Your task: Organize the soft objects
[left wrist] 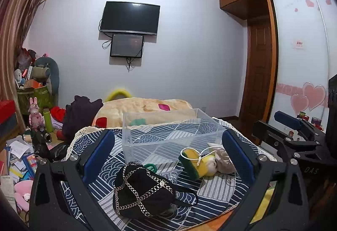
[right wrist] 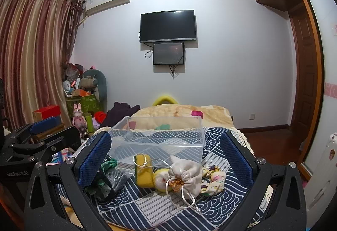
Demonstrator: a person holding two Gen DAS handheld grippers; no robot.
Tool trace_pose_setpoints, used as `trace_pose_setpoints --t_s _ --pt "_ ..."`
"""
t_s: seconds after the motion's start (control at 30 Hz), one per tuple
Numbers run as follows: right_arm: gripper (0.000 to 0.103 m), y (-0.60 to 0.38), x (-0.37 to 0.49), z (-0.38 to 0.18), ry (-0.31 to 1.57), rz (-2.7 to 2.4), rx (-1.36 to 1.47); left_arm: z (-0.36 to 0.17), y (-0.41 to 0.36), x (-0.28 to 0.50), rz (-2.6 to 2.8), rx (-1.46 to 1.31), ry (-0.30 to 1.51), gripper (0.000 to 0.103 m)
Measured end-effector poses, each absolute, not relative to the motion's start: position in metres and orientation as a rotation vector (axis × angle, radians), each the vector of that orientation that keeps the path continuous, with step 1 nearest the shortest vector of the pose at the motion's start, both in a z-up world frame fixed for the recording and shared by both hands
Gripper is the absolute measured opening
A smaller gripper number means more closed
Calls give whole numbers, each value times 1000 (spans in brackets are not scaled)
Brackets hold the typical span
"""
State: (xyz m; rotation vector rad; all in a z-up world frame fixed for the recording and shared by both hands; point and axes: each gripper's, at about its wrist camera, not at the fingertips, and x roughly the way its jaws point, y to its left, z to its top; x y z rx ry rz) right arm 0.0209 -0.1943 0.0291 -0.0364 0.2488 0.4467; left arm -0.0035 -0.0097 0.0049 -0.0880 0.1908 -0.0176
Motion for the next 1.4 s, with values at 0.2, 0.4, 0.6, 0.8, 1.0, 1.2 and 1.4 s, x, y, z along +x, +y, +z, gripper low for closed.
trace_pose_setpoints --t_s 0.2,0.4,0.6,0.8,1.0,1.2,1.4 --pt "103 -194 20 28 246 450 -37 5 -10 -4 -16 -88 190 103" --pt "103 -193 19 28 247 448 -38 6 -8 -6 -12 -91 185 103" --pt "103 -193 19 28 246 451 -41 6 -8 -7 -10 -92 184 103" --pt "103 -191 17 28 242 458 -48 7 -6 -9 -12 -98 180 103" --pt "103 -189 15 28 230 462 -60 8 -6 -10 -22 -95 183 103" --pt "103 -189 15 27 228 464 -48 6 -6 -9 -22 -94 190 103" --pt "101 -193 24 21 262 468 -36 -5 1 1 -21 -97 251 103"
